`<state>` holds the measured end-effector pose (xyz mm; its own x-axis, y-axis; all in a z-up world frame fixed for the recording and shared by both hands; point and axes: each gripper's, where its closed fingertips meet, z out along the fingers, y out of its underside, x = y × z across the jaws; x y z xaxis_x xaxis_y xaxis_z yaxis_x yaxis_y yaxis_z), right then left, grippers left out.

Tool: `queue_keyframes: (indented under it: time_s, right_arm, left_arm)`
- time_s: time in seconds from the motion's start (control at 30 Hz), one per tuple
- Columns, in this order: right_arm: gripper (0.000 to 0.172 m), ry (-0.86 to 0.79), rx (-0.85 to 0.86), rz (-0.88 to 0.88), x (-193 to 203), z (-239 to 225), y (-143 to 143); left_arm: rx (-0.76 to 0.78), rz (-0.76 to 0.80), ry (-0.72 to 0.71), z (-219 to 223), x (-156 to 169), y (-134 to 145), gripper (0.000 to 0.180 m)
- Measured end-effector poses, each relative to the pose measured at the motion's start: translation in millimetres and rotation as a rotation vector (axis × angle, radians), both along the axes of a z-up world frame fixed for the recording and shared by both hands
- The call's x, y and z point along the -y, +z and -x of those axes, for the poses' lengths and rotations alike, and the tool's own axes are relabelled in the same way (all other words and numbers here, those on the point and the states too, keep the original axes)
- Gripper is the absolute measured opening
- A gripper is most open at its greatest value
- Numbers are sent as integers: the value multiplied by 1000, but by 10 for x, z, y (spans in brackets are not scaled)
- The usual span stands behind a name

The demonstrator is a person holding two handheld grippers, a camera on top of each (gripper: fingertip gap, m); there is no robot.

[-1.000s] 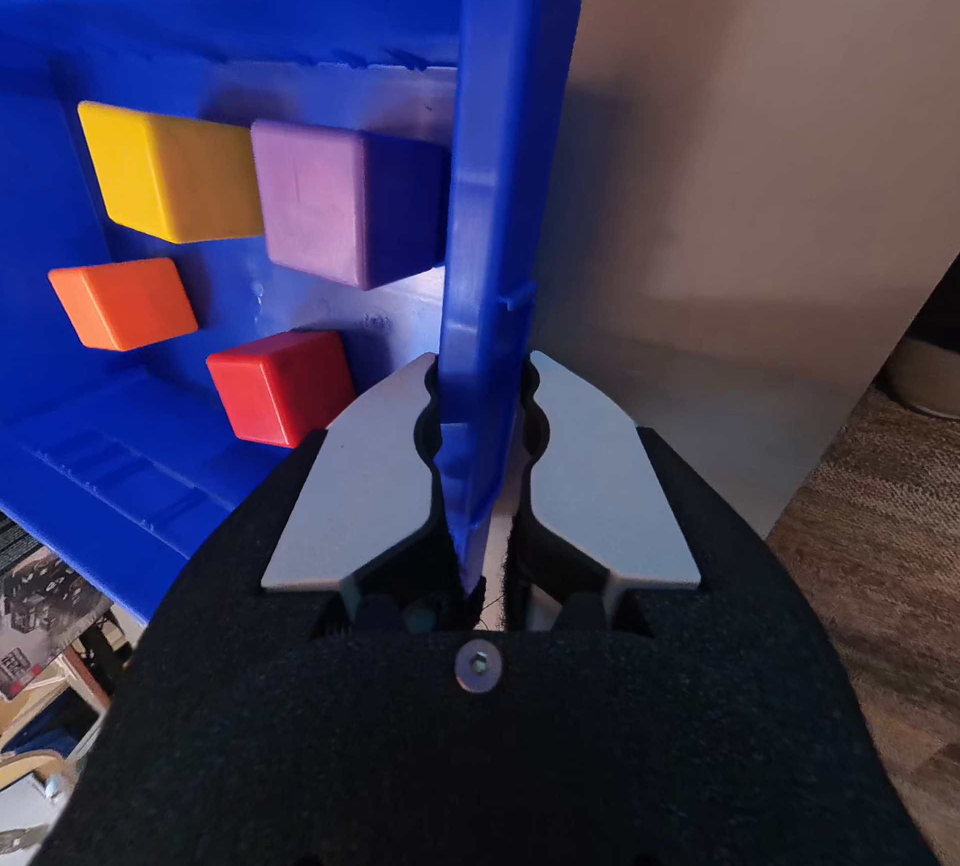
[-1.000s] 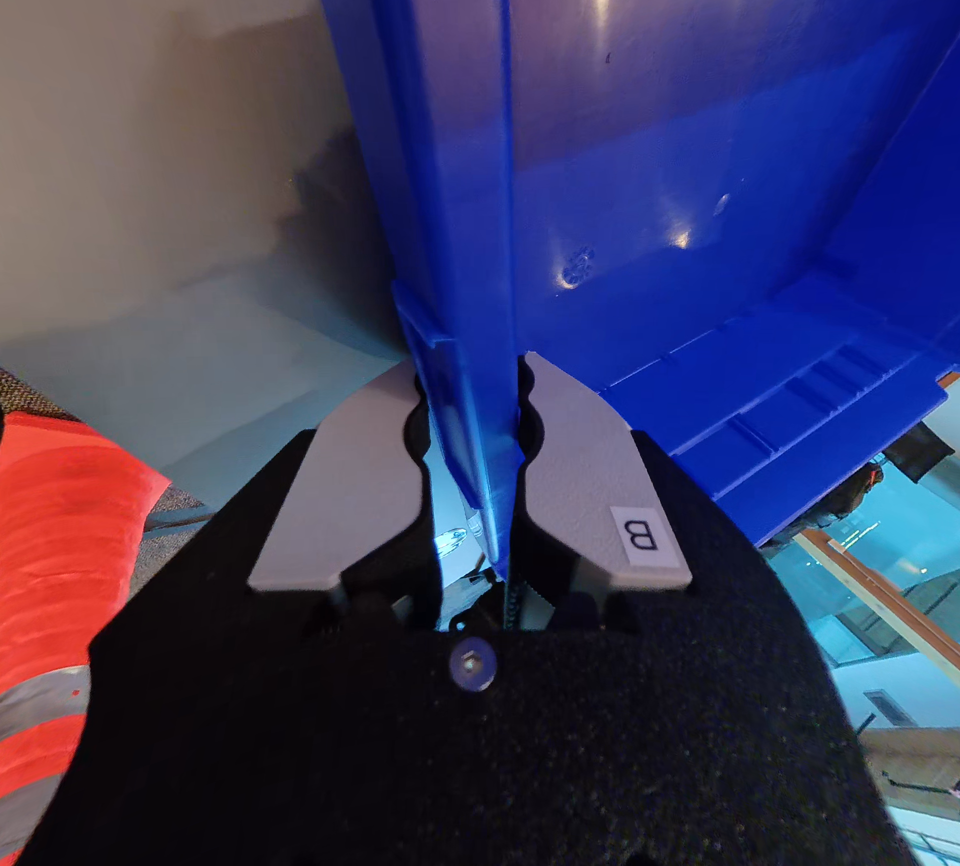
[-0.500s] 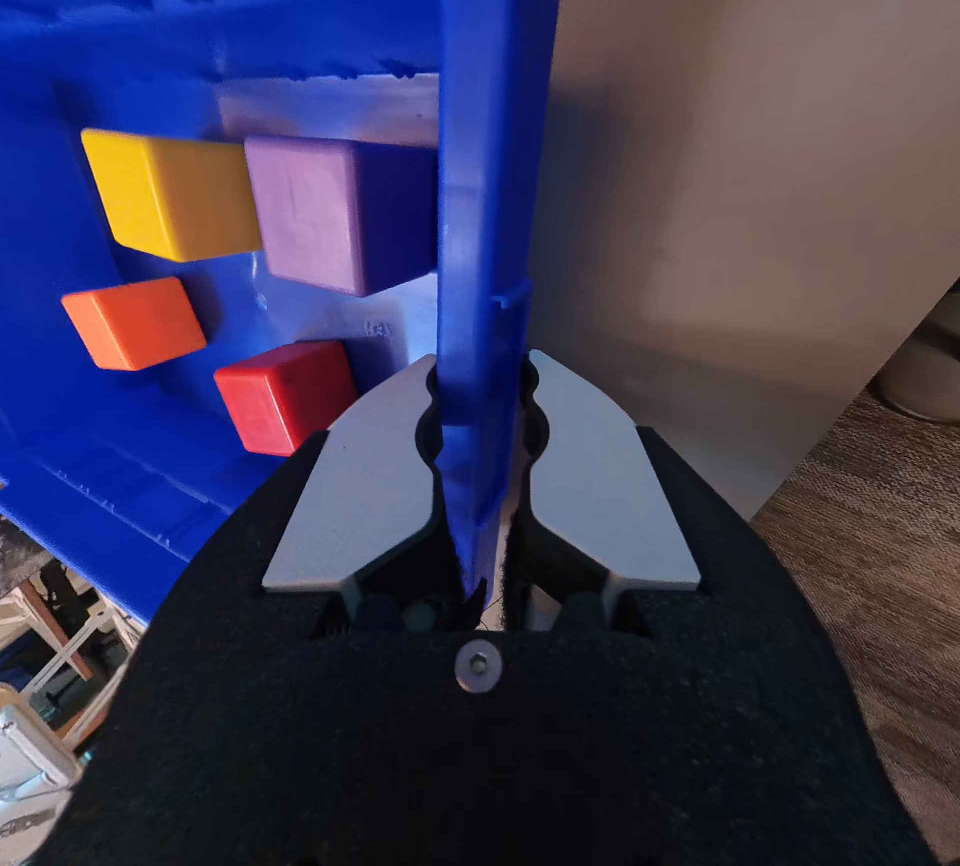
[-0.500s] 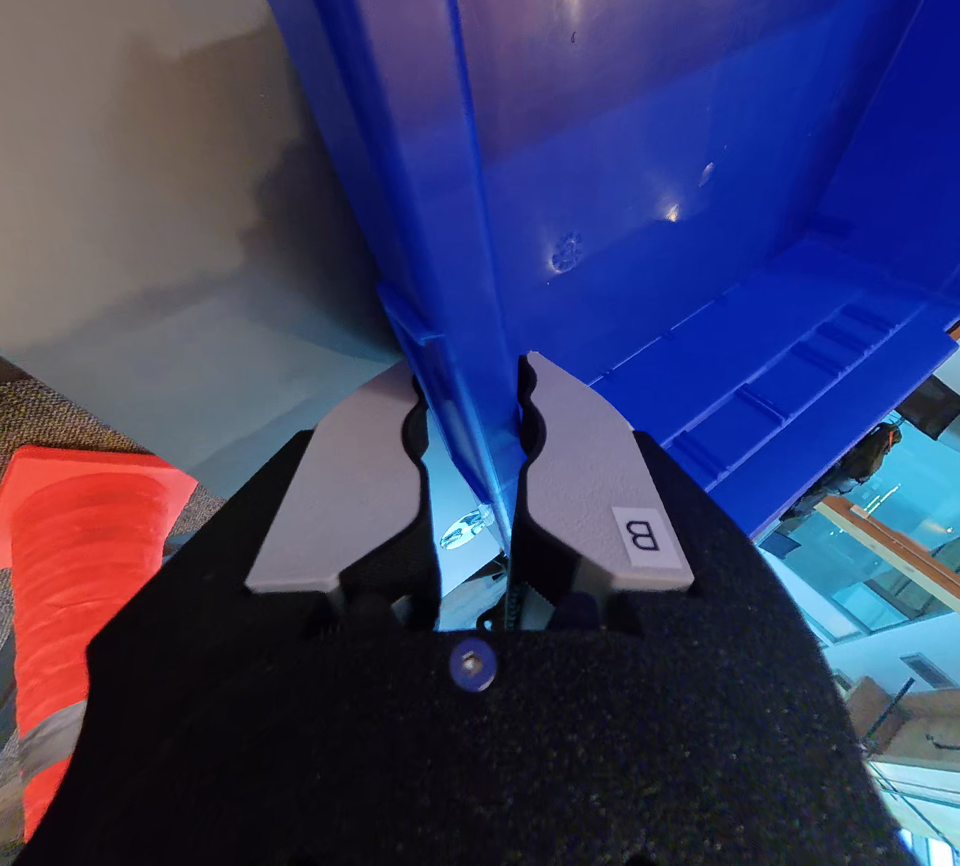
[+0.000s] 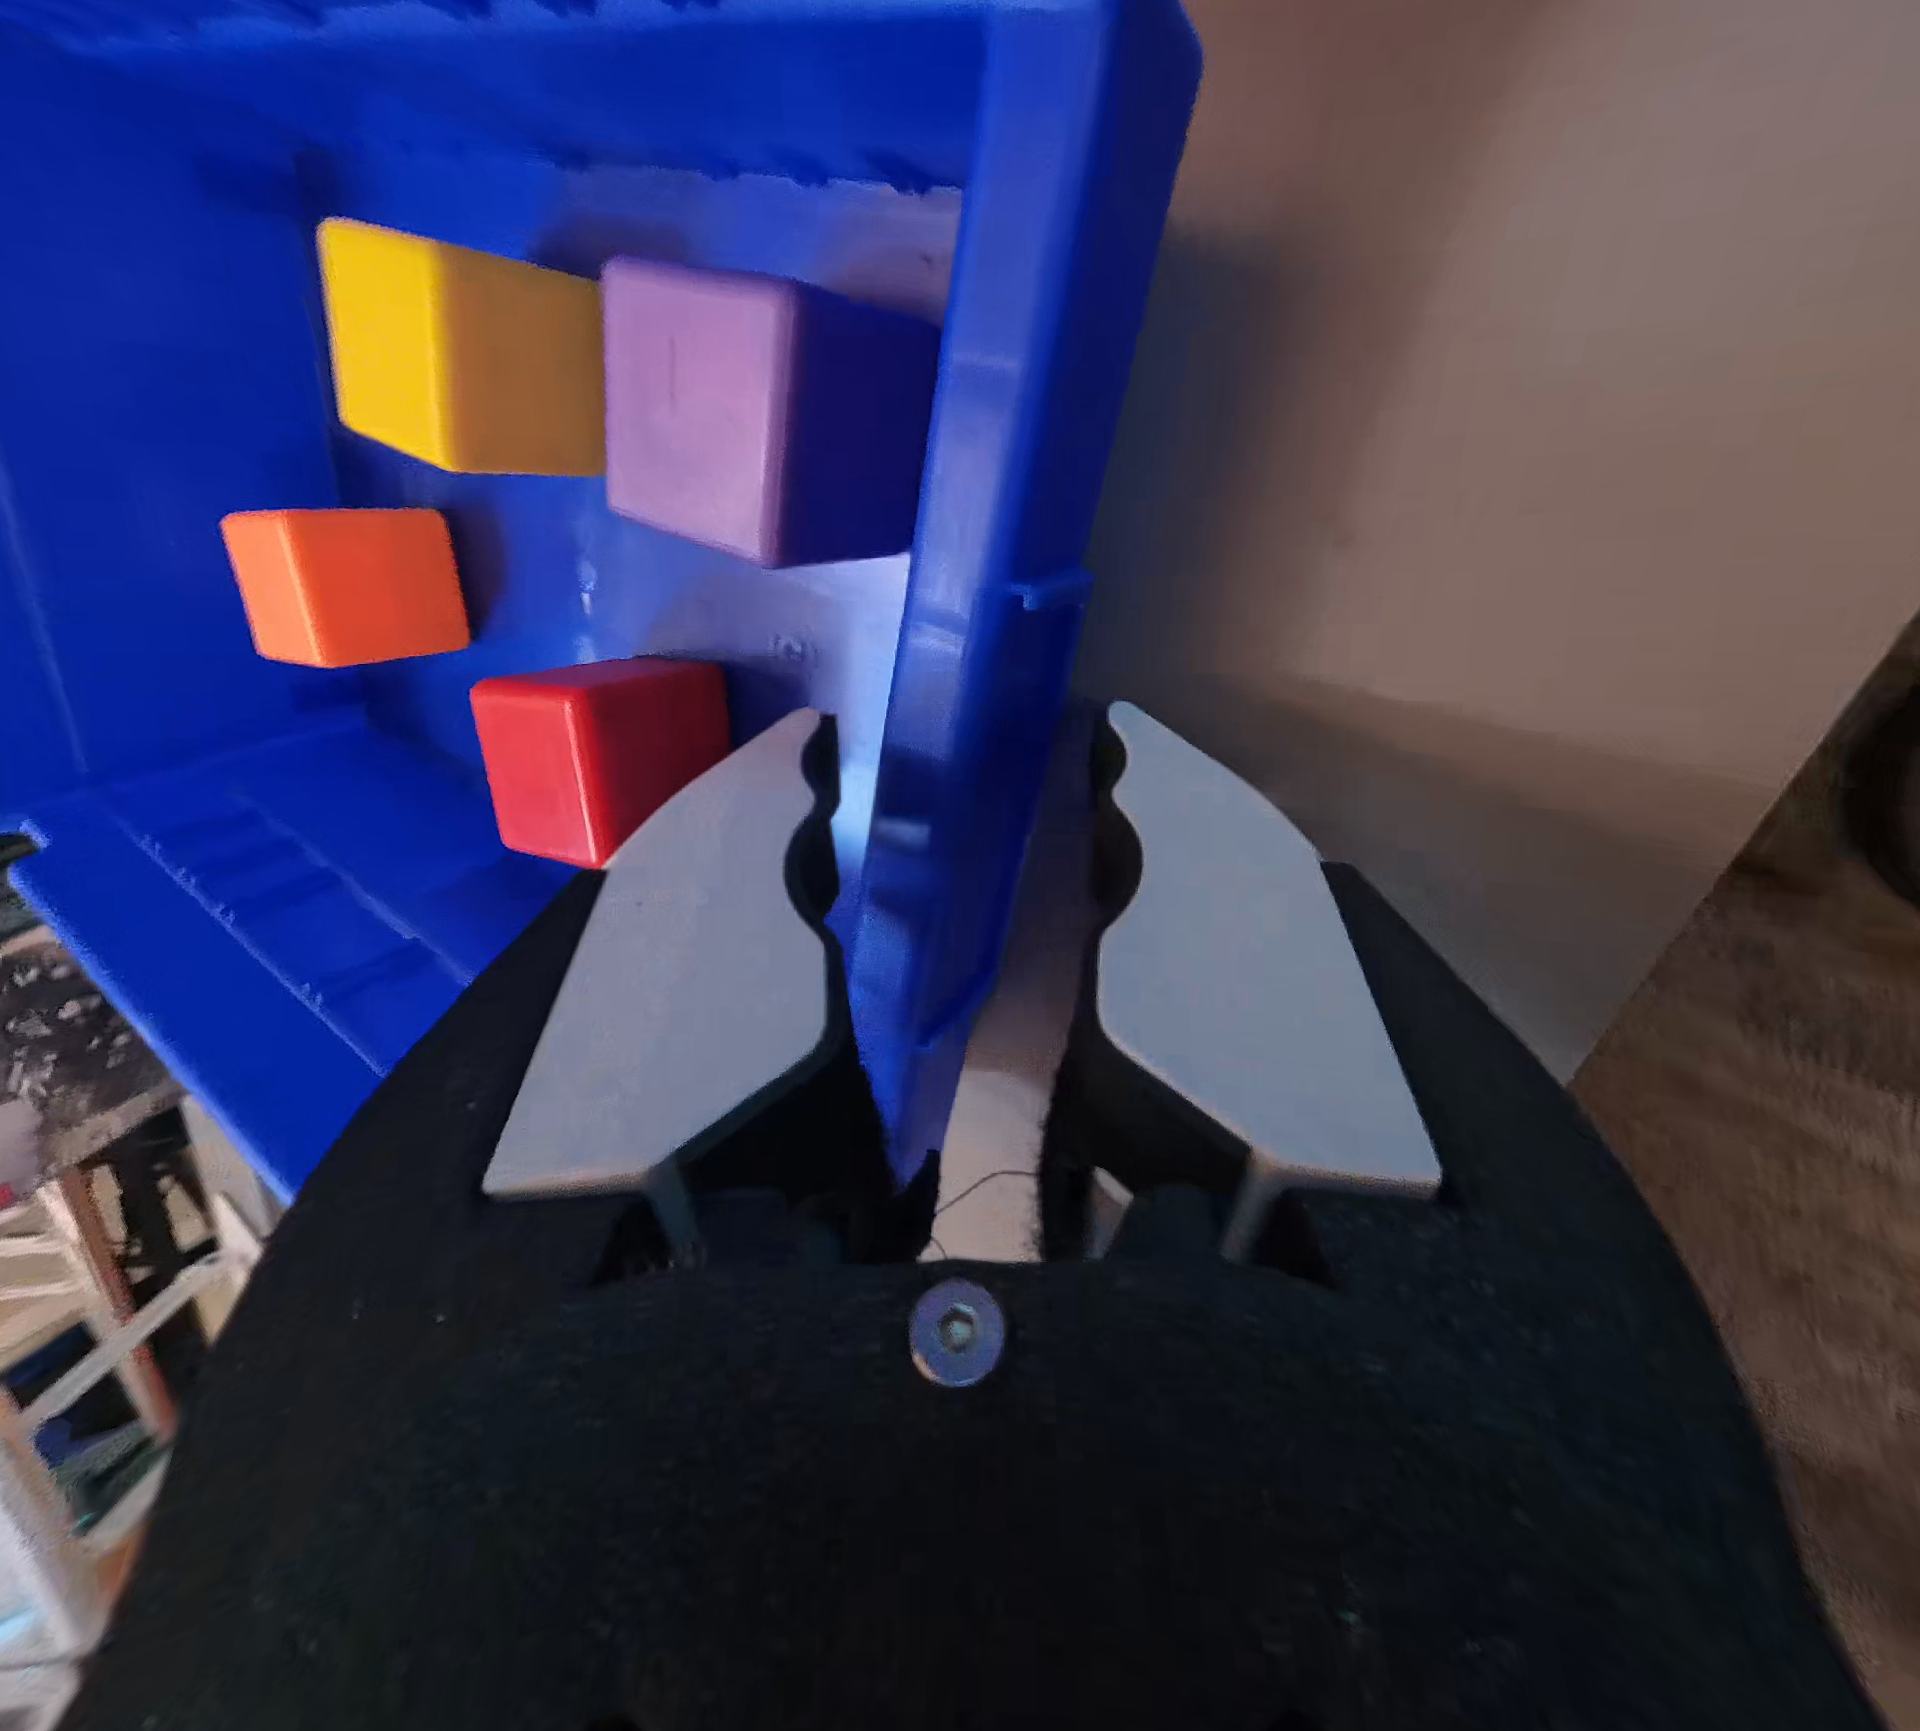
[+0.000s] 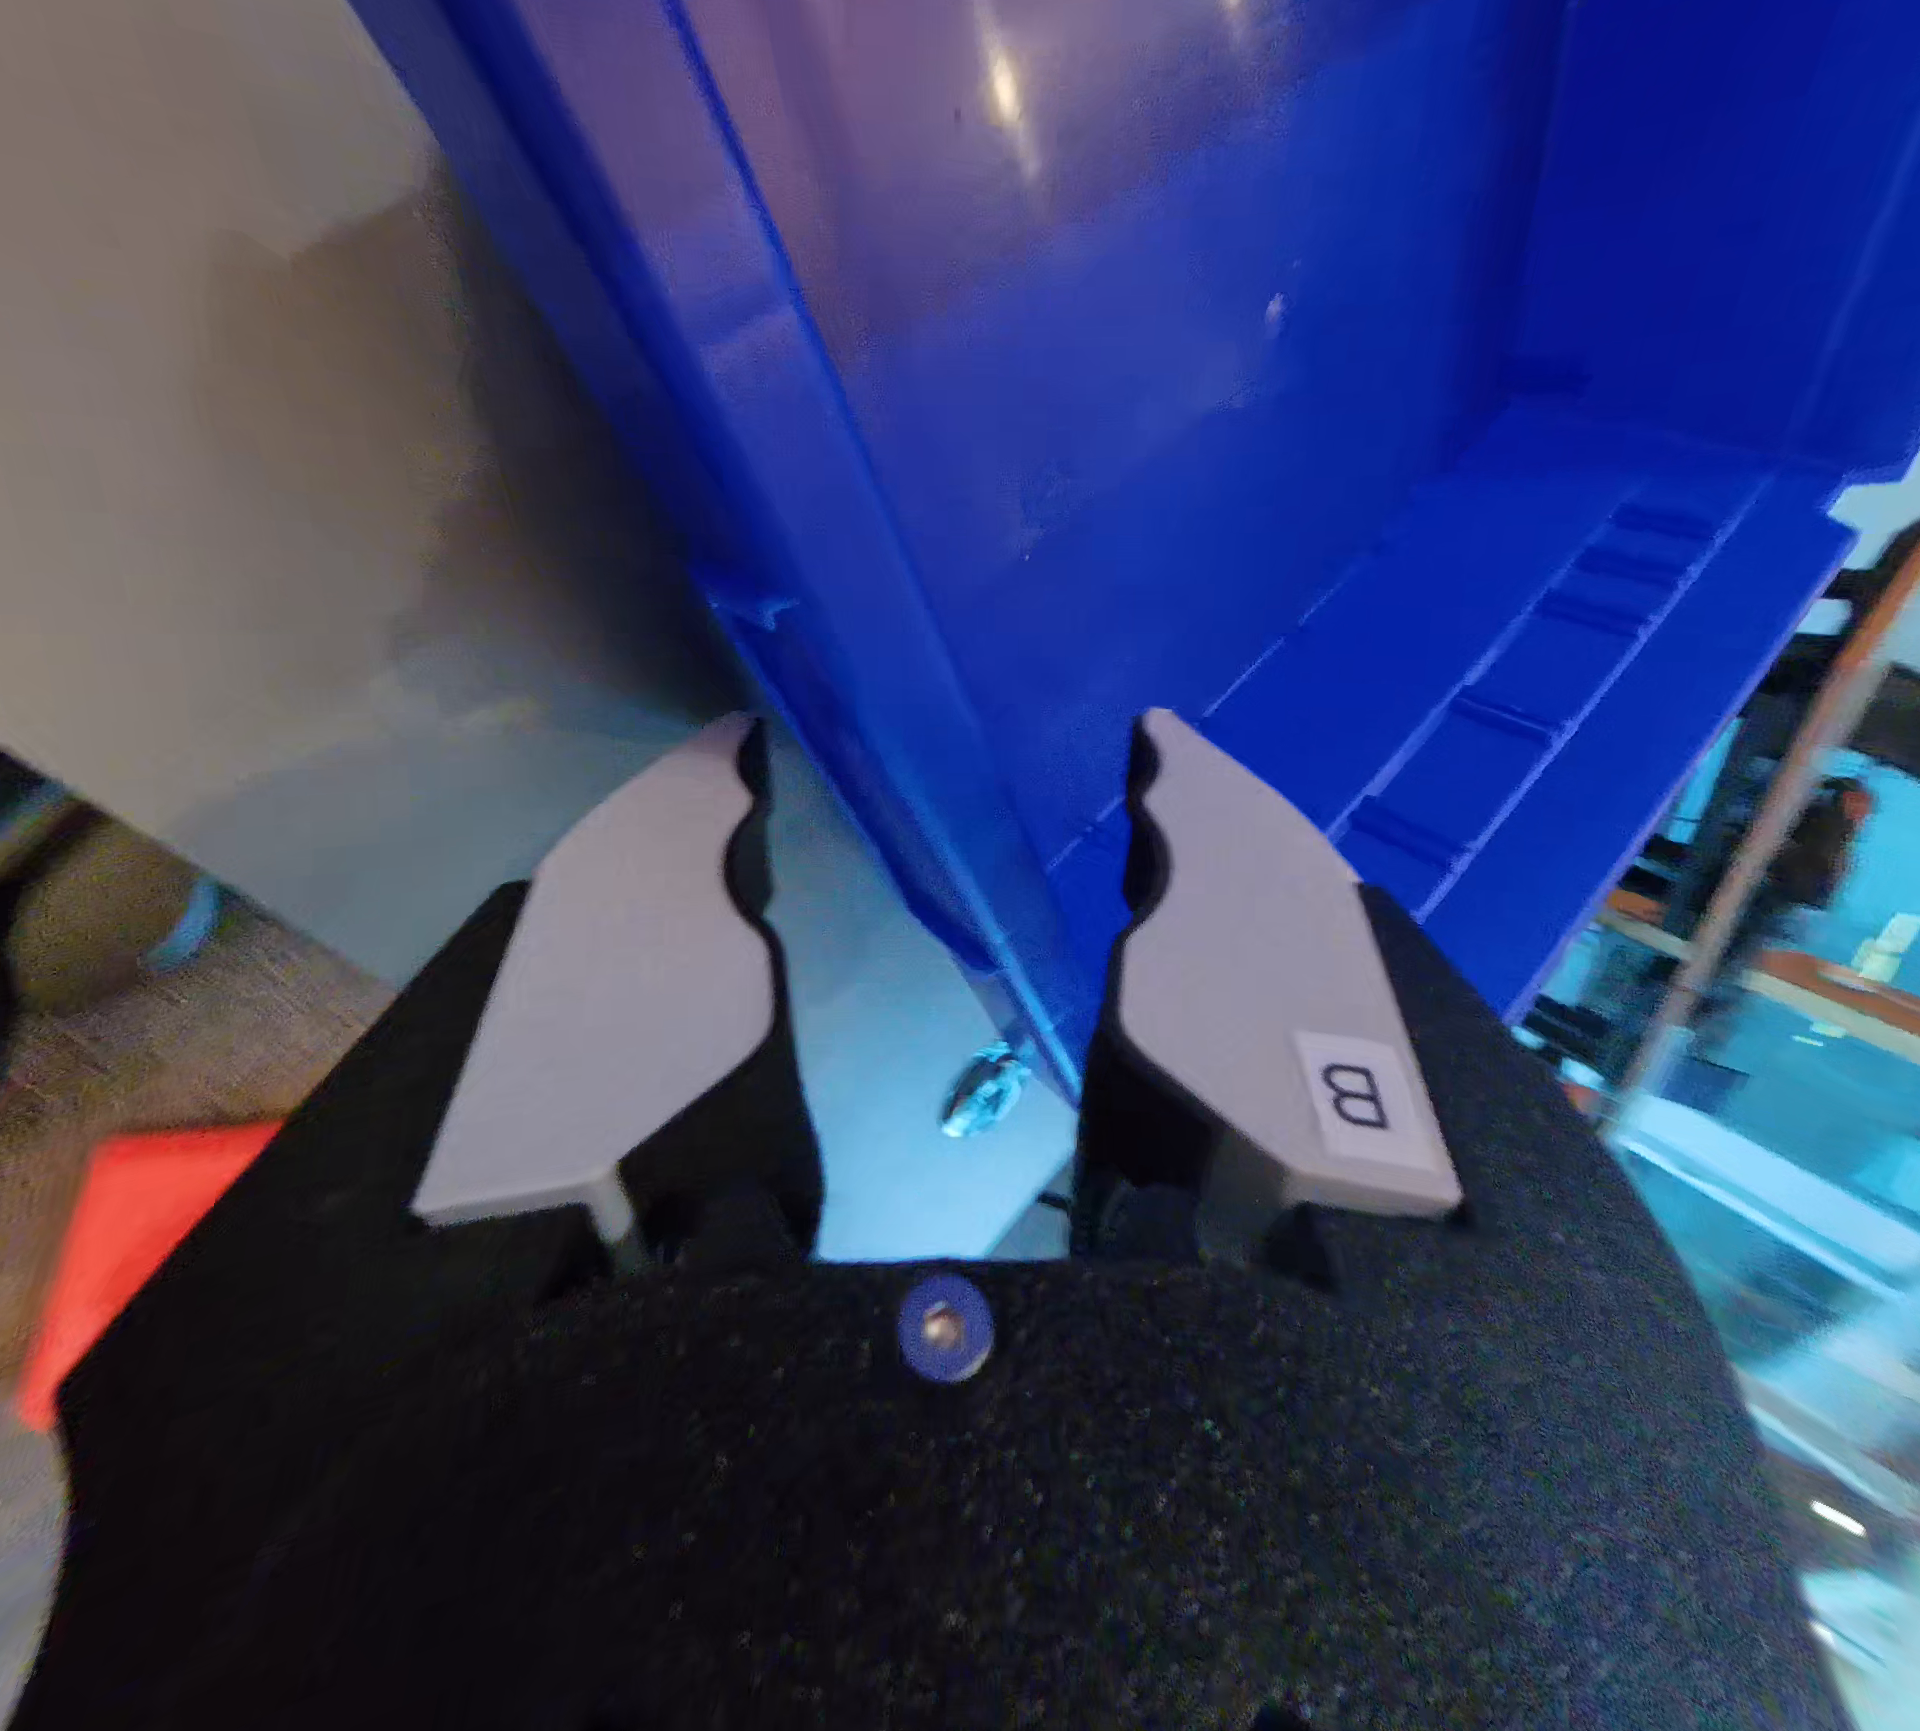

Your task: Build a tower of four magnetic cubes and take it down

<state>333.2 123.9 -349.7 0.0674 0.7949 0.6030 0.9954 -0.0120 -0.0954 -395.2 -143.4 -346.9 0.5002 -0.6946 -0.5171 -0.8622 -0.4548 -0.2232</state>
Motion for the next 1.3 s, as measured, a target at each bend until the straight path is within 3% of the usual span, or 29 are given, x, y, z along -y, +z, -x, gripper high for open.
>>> queue_keyframes:
  time_s: [0.03,0.1,0.2,0.27,0.33,0.47,0.53,0.57,0.7,0.77,0.8,0.83,0.9,0.93,0.97,1.07,1.1,1.2,1.3]
  right_arm:
    - [81,-23,-66,23,38,14,30]
    - [103,-74,-183,55,102,27,105]
    - [115,-68,-413,48,181,185,338]
    - [124,-17,-625,-4,203,391,642]
    - [127,69,-838,-55,251,632,1011]
    - [129,131,-1127,-183,273,929,1600]
    - [147,156,-1258,-200,305,1109,1802]
    - [147,174,-1330,-174,343,1220,1883]
    - [147,222,-1542,-56,420,1601,2091]
    - [145,230,-1562,-101,362,1695,2118]
    - [132,257,-1536,-147,348,1723,2100]
    - [103,298,-1505,-180,364,1755,2065]
    - [42,384,-1438,-168,465,1854,1931]
    - [11,408,-1407,-147,505,1903,1855]
    - [0,410,-1380,-137,515,1936,1792]
    - [0,390,-1303,-185,463,1944,1672]
    - [0,390,-1289,-196,452,1941,1641]
    - [25,382,-1239,-183,440,1948,1501]
    - [37,372,-1203,-183,432,1951,1377]
  left_arm:
    - [43,-47,13,-38,-4,48,51]
    - [155,-163,42,-153,-20,189,75]
    - [428,-413,89,-463,-122,592,125]
    - [639,-571,61,-757,-153,930,145]
    - [781,-726,36,-955,-157,1260,145]
    - [885,-996,73,-1037,-171,1767,140]
    - [898,-1065,101,-1029,-194,1926,134]
    - [909,-1060,117,-1031,-221,1963,134]
    - [831,-1033,219,-891,-364,1959,120]
    - [740,-1040,297,-717,-407,1927,87]
    - [697,-1046,353,-595,-418,1911,53]
    - [668,-1033,417,-466,-430,1880,24]
    - [631,-886,578,-215,-468,1695,2]
    - [587,-825,656,-68,-473,1607,0]
    - [535,-785,714,72,-475,1542,0]
    - [479,-649,830,329,-516,1337,3]
    - [481,-570,857,363,-529,1222,13]
    - [461,-442,941,491,-584,961,63]
    - [477,-305,1014,562,-633,672,78]
